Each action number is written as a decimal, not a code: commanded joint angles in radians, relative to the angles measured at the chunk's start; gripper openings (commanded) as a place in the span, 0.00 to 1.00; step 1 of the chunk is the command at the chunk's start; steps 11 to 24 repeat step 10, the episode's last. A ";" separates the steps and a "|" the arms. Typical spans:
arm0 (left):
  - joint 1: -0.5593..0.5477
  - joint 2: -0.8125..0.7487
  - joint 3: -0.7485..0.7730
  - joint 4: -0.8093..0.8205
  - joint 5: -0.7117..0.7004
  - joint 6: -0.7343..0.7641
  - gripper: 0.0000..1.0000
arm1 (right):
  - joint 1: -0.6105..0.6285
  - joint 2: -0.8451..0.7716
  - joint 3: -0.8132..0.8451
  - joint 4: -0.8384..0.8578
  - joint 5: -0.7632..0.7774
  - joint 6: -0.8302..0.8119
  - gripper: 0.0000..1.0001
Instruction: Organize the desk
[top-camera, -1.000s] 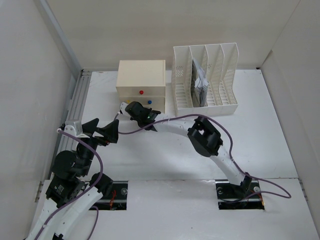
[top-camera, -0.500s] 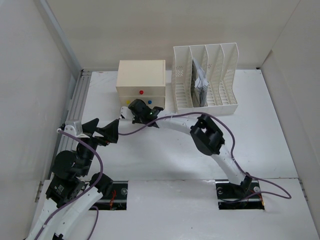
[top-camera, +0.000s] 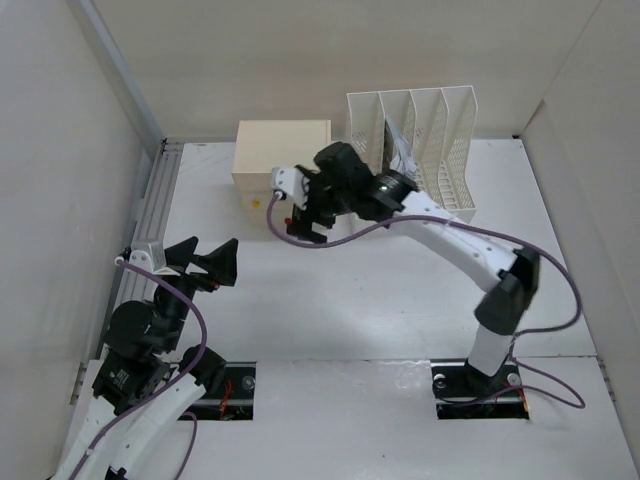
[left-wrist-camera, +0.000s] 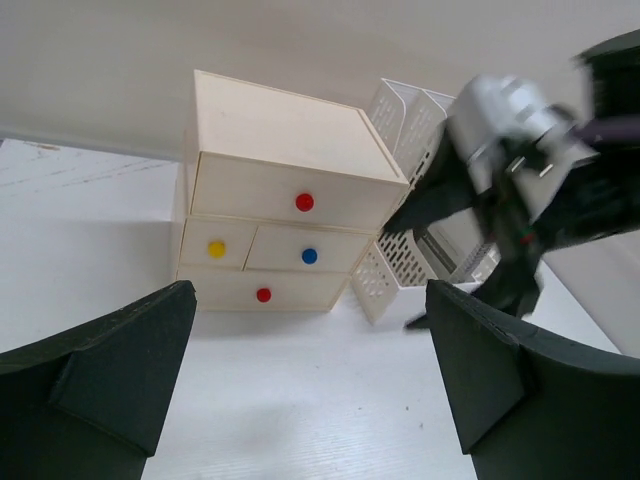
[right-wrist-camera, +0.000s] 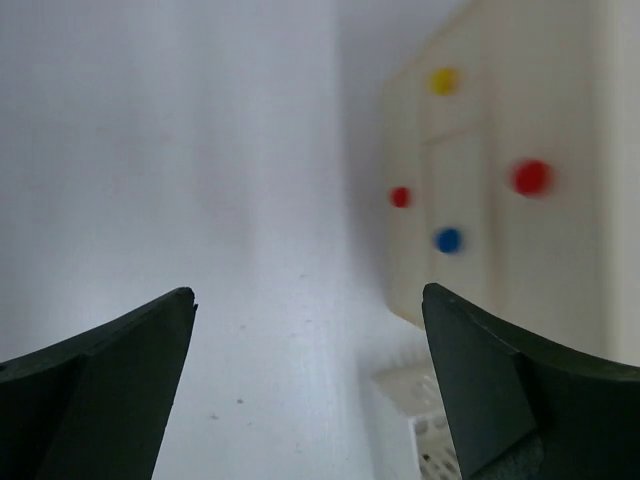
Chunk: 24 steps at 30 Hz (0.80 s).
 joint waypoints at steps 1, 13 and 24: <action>0.004 -0.015 -0.009 0.049 -0.013 0.000 0.99 | -0.033 -0.174 -0.165 0.259 0.304 0.274 1.00; 0.004 0.005 -0.009 0.058 -0.004 0.000 0.99 | -0.245 -0.563 -0.532 0.534 0.498 0.296 1.00; 0.004 0.005 -0.009 0.058 -0.004 0.000 0.99 | -0.245 -0.563 -0.532 0.534 0.498 0.296 1.00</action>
